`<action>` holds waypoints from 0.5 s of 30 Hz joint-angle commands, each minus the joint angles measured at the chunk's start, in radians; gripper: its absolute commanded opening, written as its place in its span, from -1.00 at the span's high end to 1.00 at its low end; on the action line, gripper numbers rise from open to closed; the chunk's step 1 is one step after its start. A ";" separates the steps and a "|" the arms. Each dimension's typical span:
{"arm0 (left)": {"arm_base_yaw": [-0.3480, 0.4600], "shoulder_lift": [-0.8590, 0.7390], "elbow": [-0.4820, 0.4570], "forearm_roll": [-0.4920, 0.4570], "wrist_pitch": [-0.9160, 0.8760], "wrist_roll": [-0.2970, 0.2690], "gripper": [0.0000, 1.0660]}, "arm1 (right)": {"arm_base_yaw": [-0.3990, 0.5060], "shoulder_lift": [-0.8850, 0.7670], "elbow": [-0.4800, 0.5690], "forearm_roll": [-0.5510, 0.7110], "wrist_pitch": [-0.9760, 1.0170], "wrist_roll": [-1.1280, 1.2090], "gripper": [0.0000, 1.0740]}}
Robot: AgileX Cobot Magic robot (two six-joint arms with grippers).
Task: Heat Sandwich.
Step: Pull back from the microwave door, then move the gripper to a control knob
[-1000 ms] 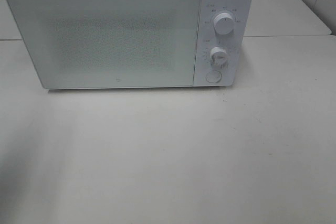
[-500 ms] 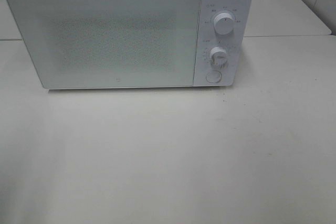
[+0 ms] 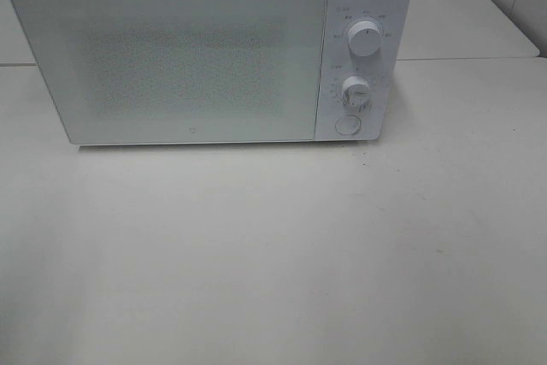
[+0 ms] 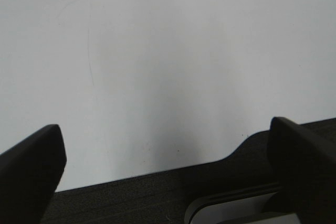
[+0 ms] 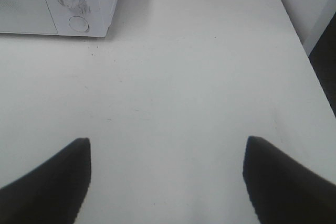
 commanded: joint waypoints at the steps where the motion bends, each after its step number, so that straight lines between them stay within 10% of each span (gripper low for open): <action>1: 0.002 -0.008 0.004 -0.013 -0.012 0.018 -0.95 | -0.007 -0.028 0.001 0.001 -0.009 -0.005 -0.42; 15: 0.067 -0.258 0.004 -0.009 -0.014 0.018 -0.95 | -0.007 -0.028 0.001 0.001 -0.009 -0.005 -0.42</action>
